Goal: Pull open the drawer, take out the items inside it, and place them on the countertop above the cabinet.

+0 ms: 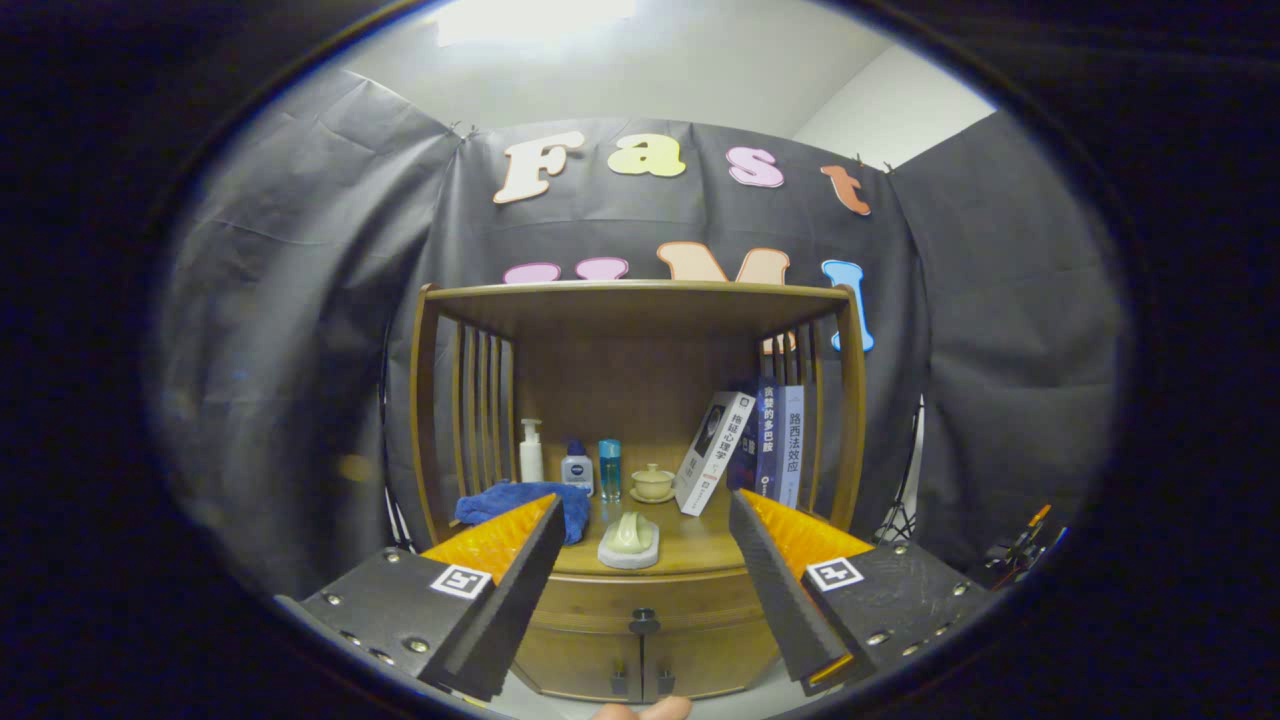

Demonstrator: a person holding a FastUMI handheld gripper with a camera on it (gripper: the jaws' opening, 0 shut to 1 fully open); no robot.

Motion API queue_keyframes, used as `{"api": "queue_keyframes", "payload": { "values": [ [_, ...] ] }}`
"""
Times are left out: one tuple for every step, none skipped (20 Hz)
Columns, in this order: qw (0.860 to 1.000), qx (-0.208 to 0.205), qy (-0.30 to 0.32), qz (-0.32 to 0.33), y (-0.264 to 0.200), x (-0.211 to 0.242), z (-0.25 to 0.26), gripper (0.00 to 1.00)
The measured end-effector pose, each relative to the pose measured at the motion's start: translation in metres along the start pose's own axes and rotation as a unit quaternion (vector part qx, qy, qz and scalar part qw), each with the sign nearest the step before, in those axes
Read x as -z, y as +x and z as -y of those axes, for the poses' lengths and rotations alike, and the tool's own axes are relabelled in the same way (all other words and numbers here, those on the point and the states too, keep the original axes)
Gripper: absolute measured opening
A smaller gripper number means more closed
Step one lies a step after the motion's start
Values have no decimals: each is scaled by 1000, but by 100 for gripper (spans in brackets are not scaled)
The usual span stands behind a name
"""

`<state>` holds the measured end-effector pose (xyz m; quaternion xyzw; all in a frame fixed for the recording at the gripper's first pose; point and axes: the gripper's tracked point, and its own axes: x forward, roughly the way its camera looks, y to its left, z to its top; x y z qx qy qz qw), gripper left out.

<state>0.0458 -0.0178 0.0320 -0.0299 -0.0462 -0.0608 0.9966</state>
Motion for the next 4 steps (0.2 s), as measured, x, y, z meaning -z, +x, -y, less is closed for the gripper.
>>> {"api": "queue_keyframes", "payload": {
  "values": [
    [1000, 0, 1, 0, 0, 0, 2, 99],
    [1000, -1, 2, 1, 1, 0, 2, 99],
    [1000, -1, 2, 1, 2, 0, 4, 99],
    [1000, -1, 2, 1, 1, 1, 5, 99]
  ]
}}
